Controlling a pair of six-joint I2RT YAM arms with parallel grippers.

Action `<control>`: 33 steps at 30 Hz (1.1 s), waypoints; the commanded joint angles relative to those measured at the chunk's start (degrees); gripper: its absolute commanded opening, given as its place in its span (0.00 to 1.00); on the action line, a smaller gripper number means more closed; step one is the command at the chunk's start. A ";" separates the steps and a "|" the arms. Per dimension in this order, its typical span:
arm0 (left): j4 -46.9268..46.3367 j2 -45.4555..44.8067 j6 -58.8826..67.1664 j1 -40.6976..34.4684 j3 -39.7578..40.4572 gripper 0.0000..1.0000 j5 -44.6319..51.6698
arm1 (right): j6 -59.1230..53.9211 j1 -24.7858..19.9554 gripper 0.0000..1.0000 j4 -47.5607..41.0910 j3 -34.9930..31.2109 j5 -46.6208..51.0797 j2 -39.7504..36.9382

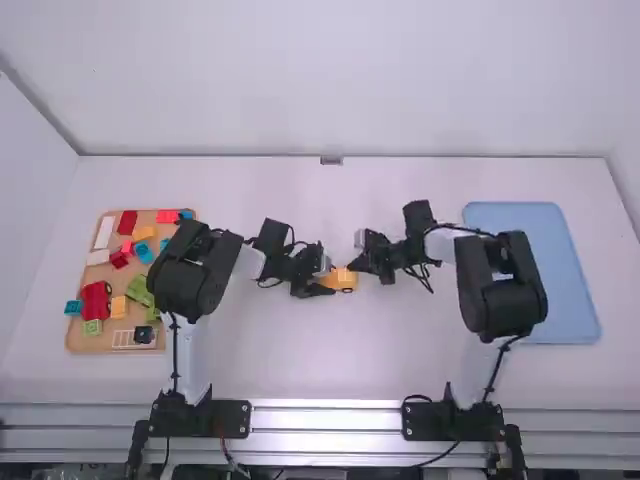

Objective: Assemble lego blocks to make yellow taxi

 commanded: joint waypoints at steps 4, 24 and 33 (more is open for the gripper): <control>-0.02 1.33 0.20 0.00 -0.85 0.36 -0.72 | 4.79 3.50 0.00 0.09 0.17 7.63 -1.38; -0.24 1.33 0.20 -0.07 -0.87 0.29 -0.68 | 14.64 3.04 0.00 6.21 -7.10 16.26 -1.38; -0.24 1.33 0.22 -0.04 -0.87 0.31 -0.68 | 18.67 6.14 0.00 6.32 -7.15 23.54 -1.38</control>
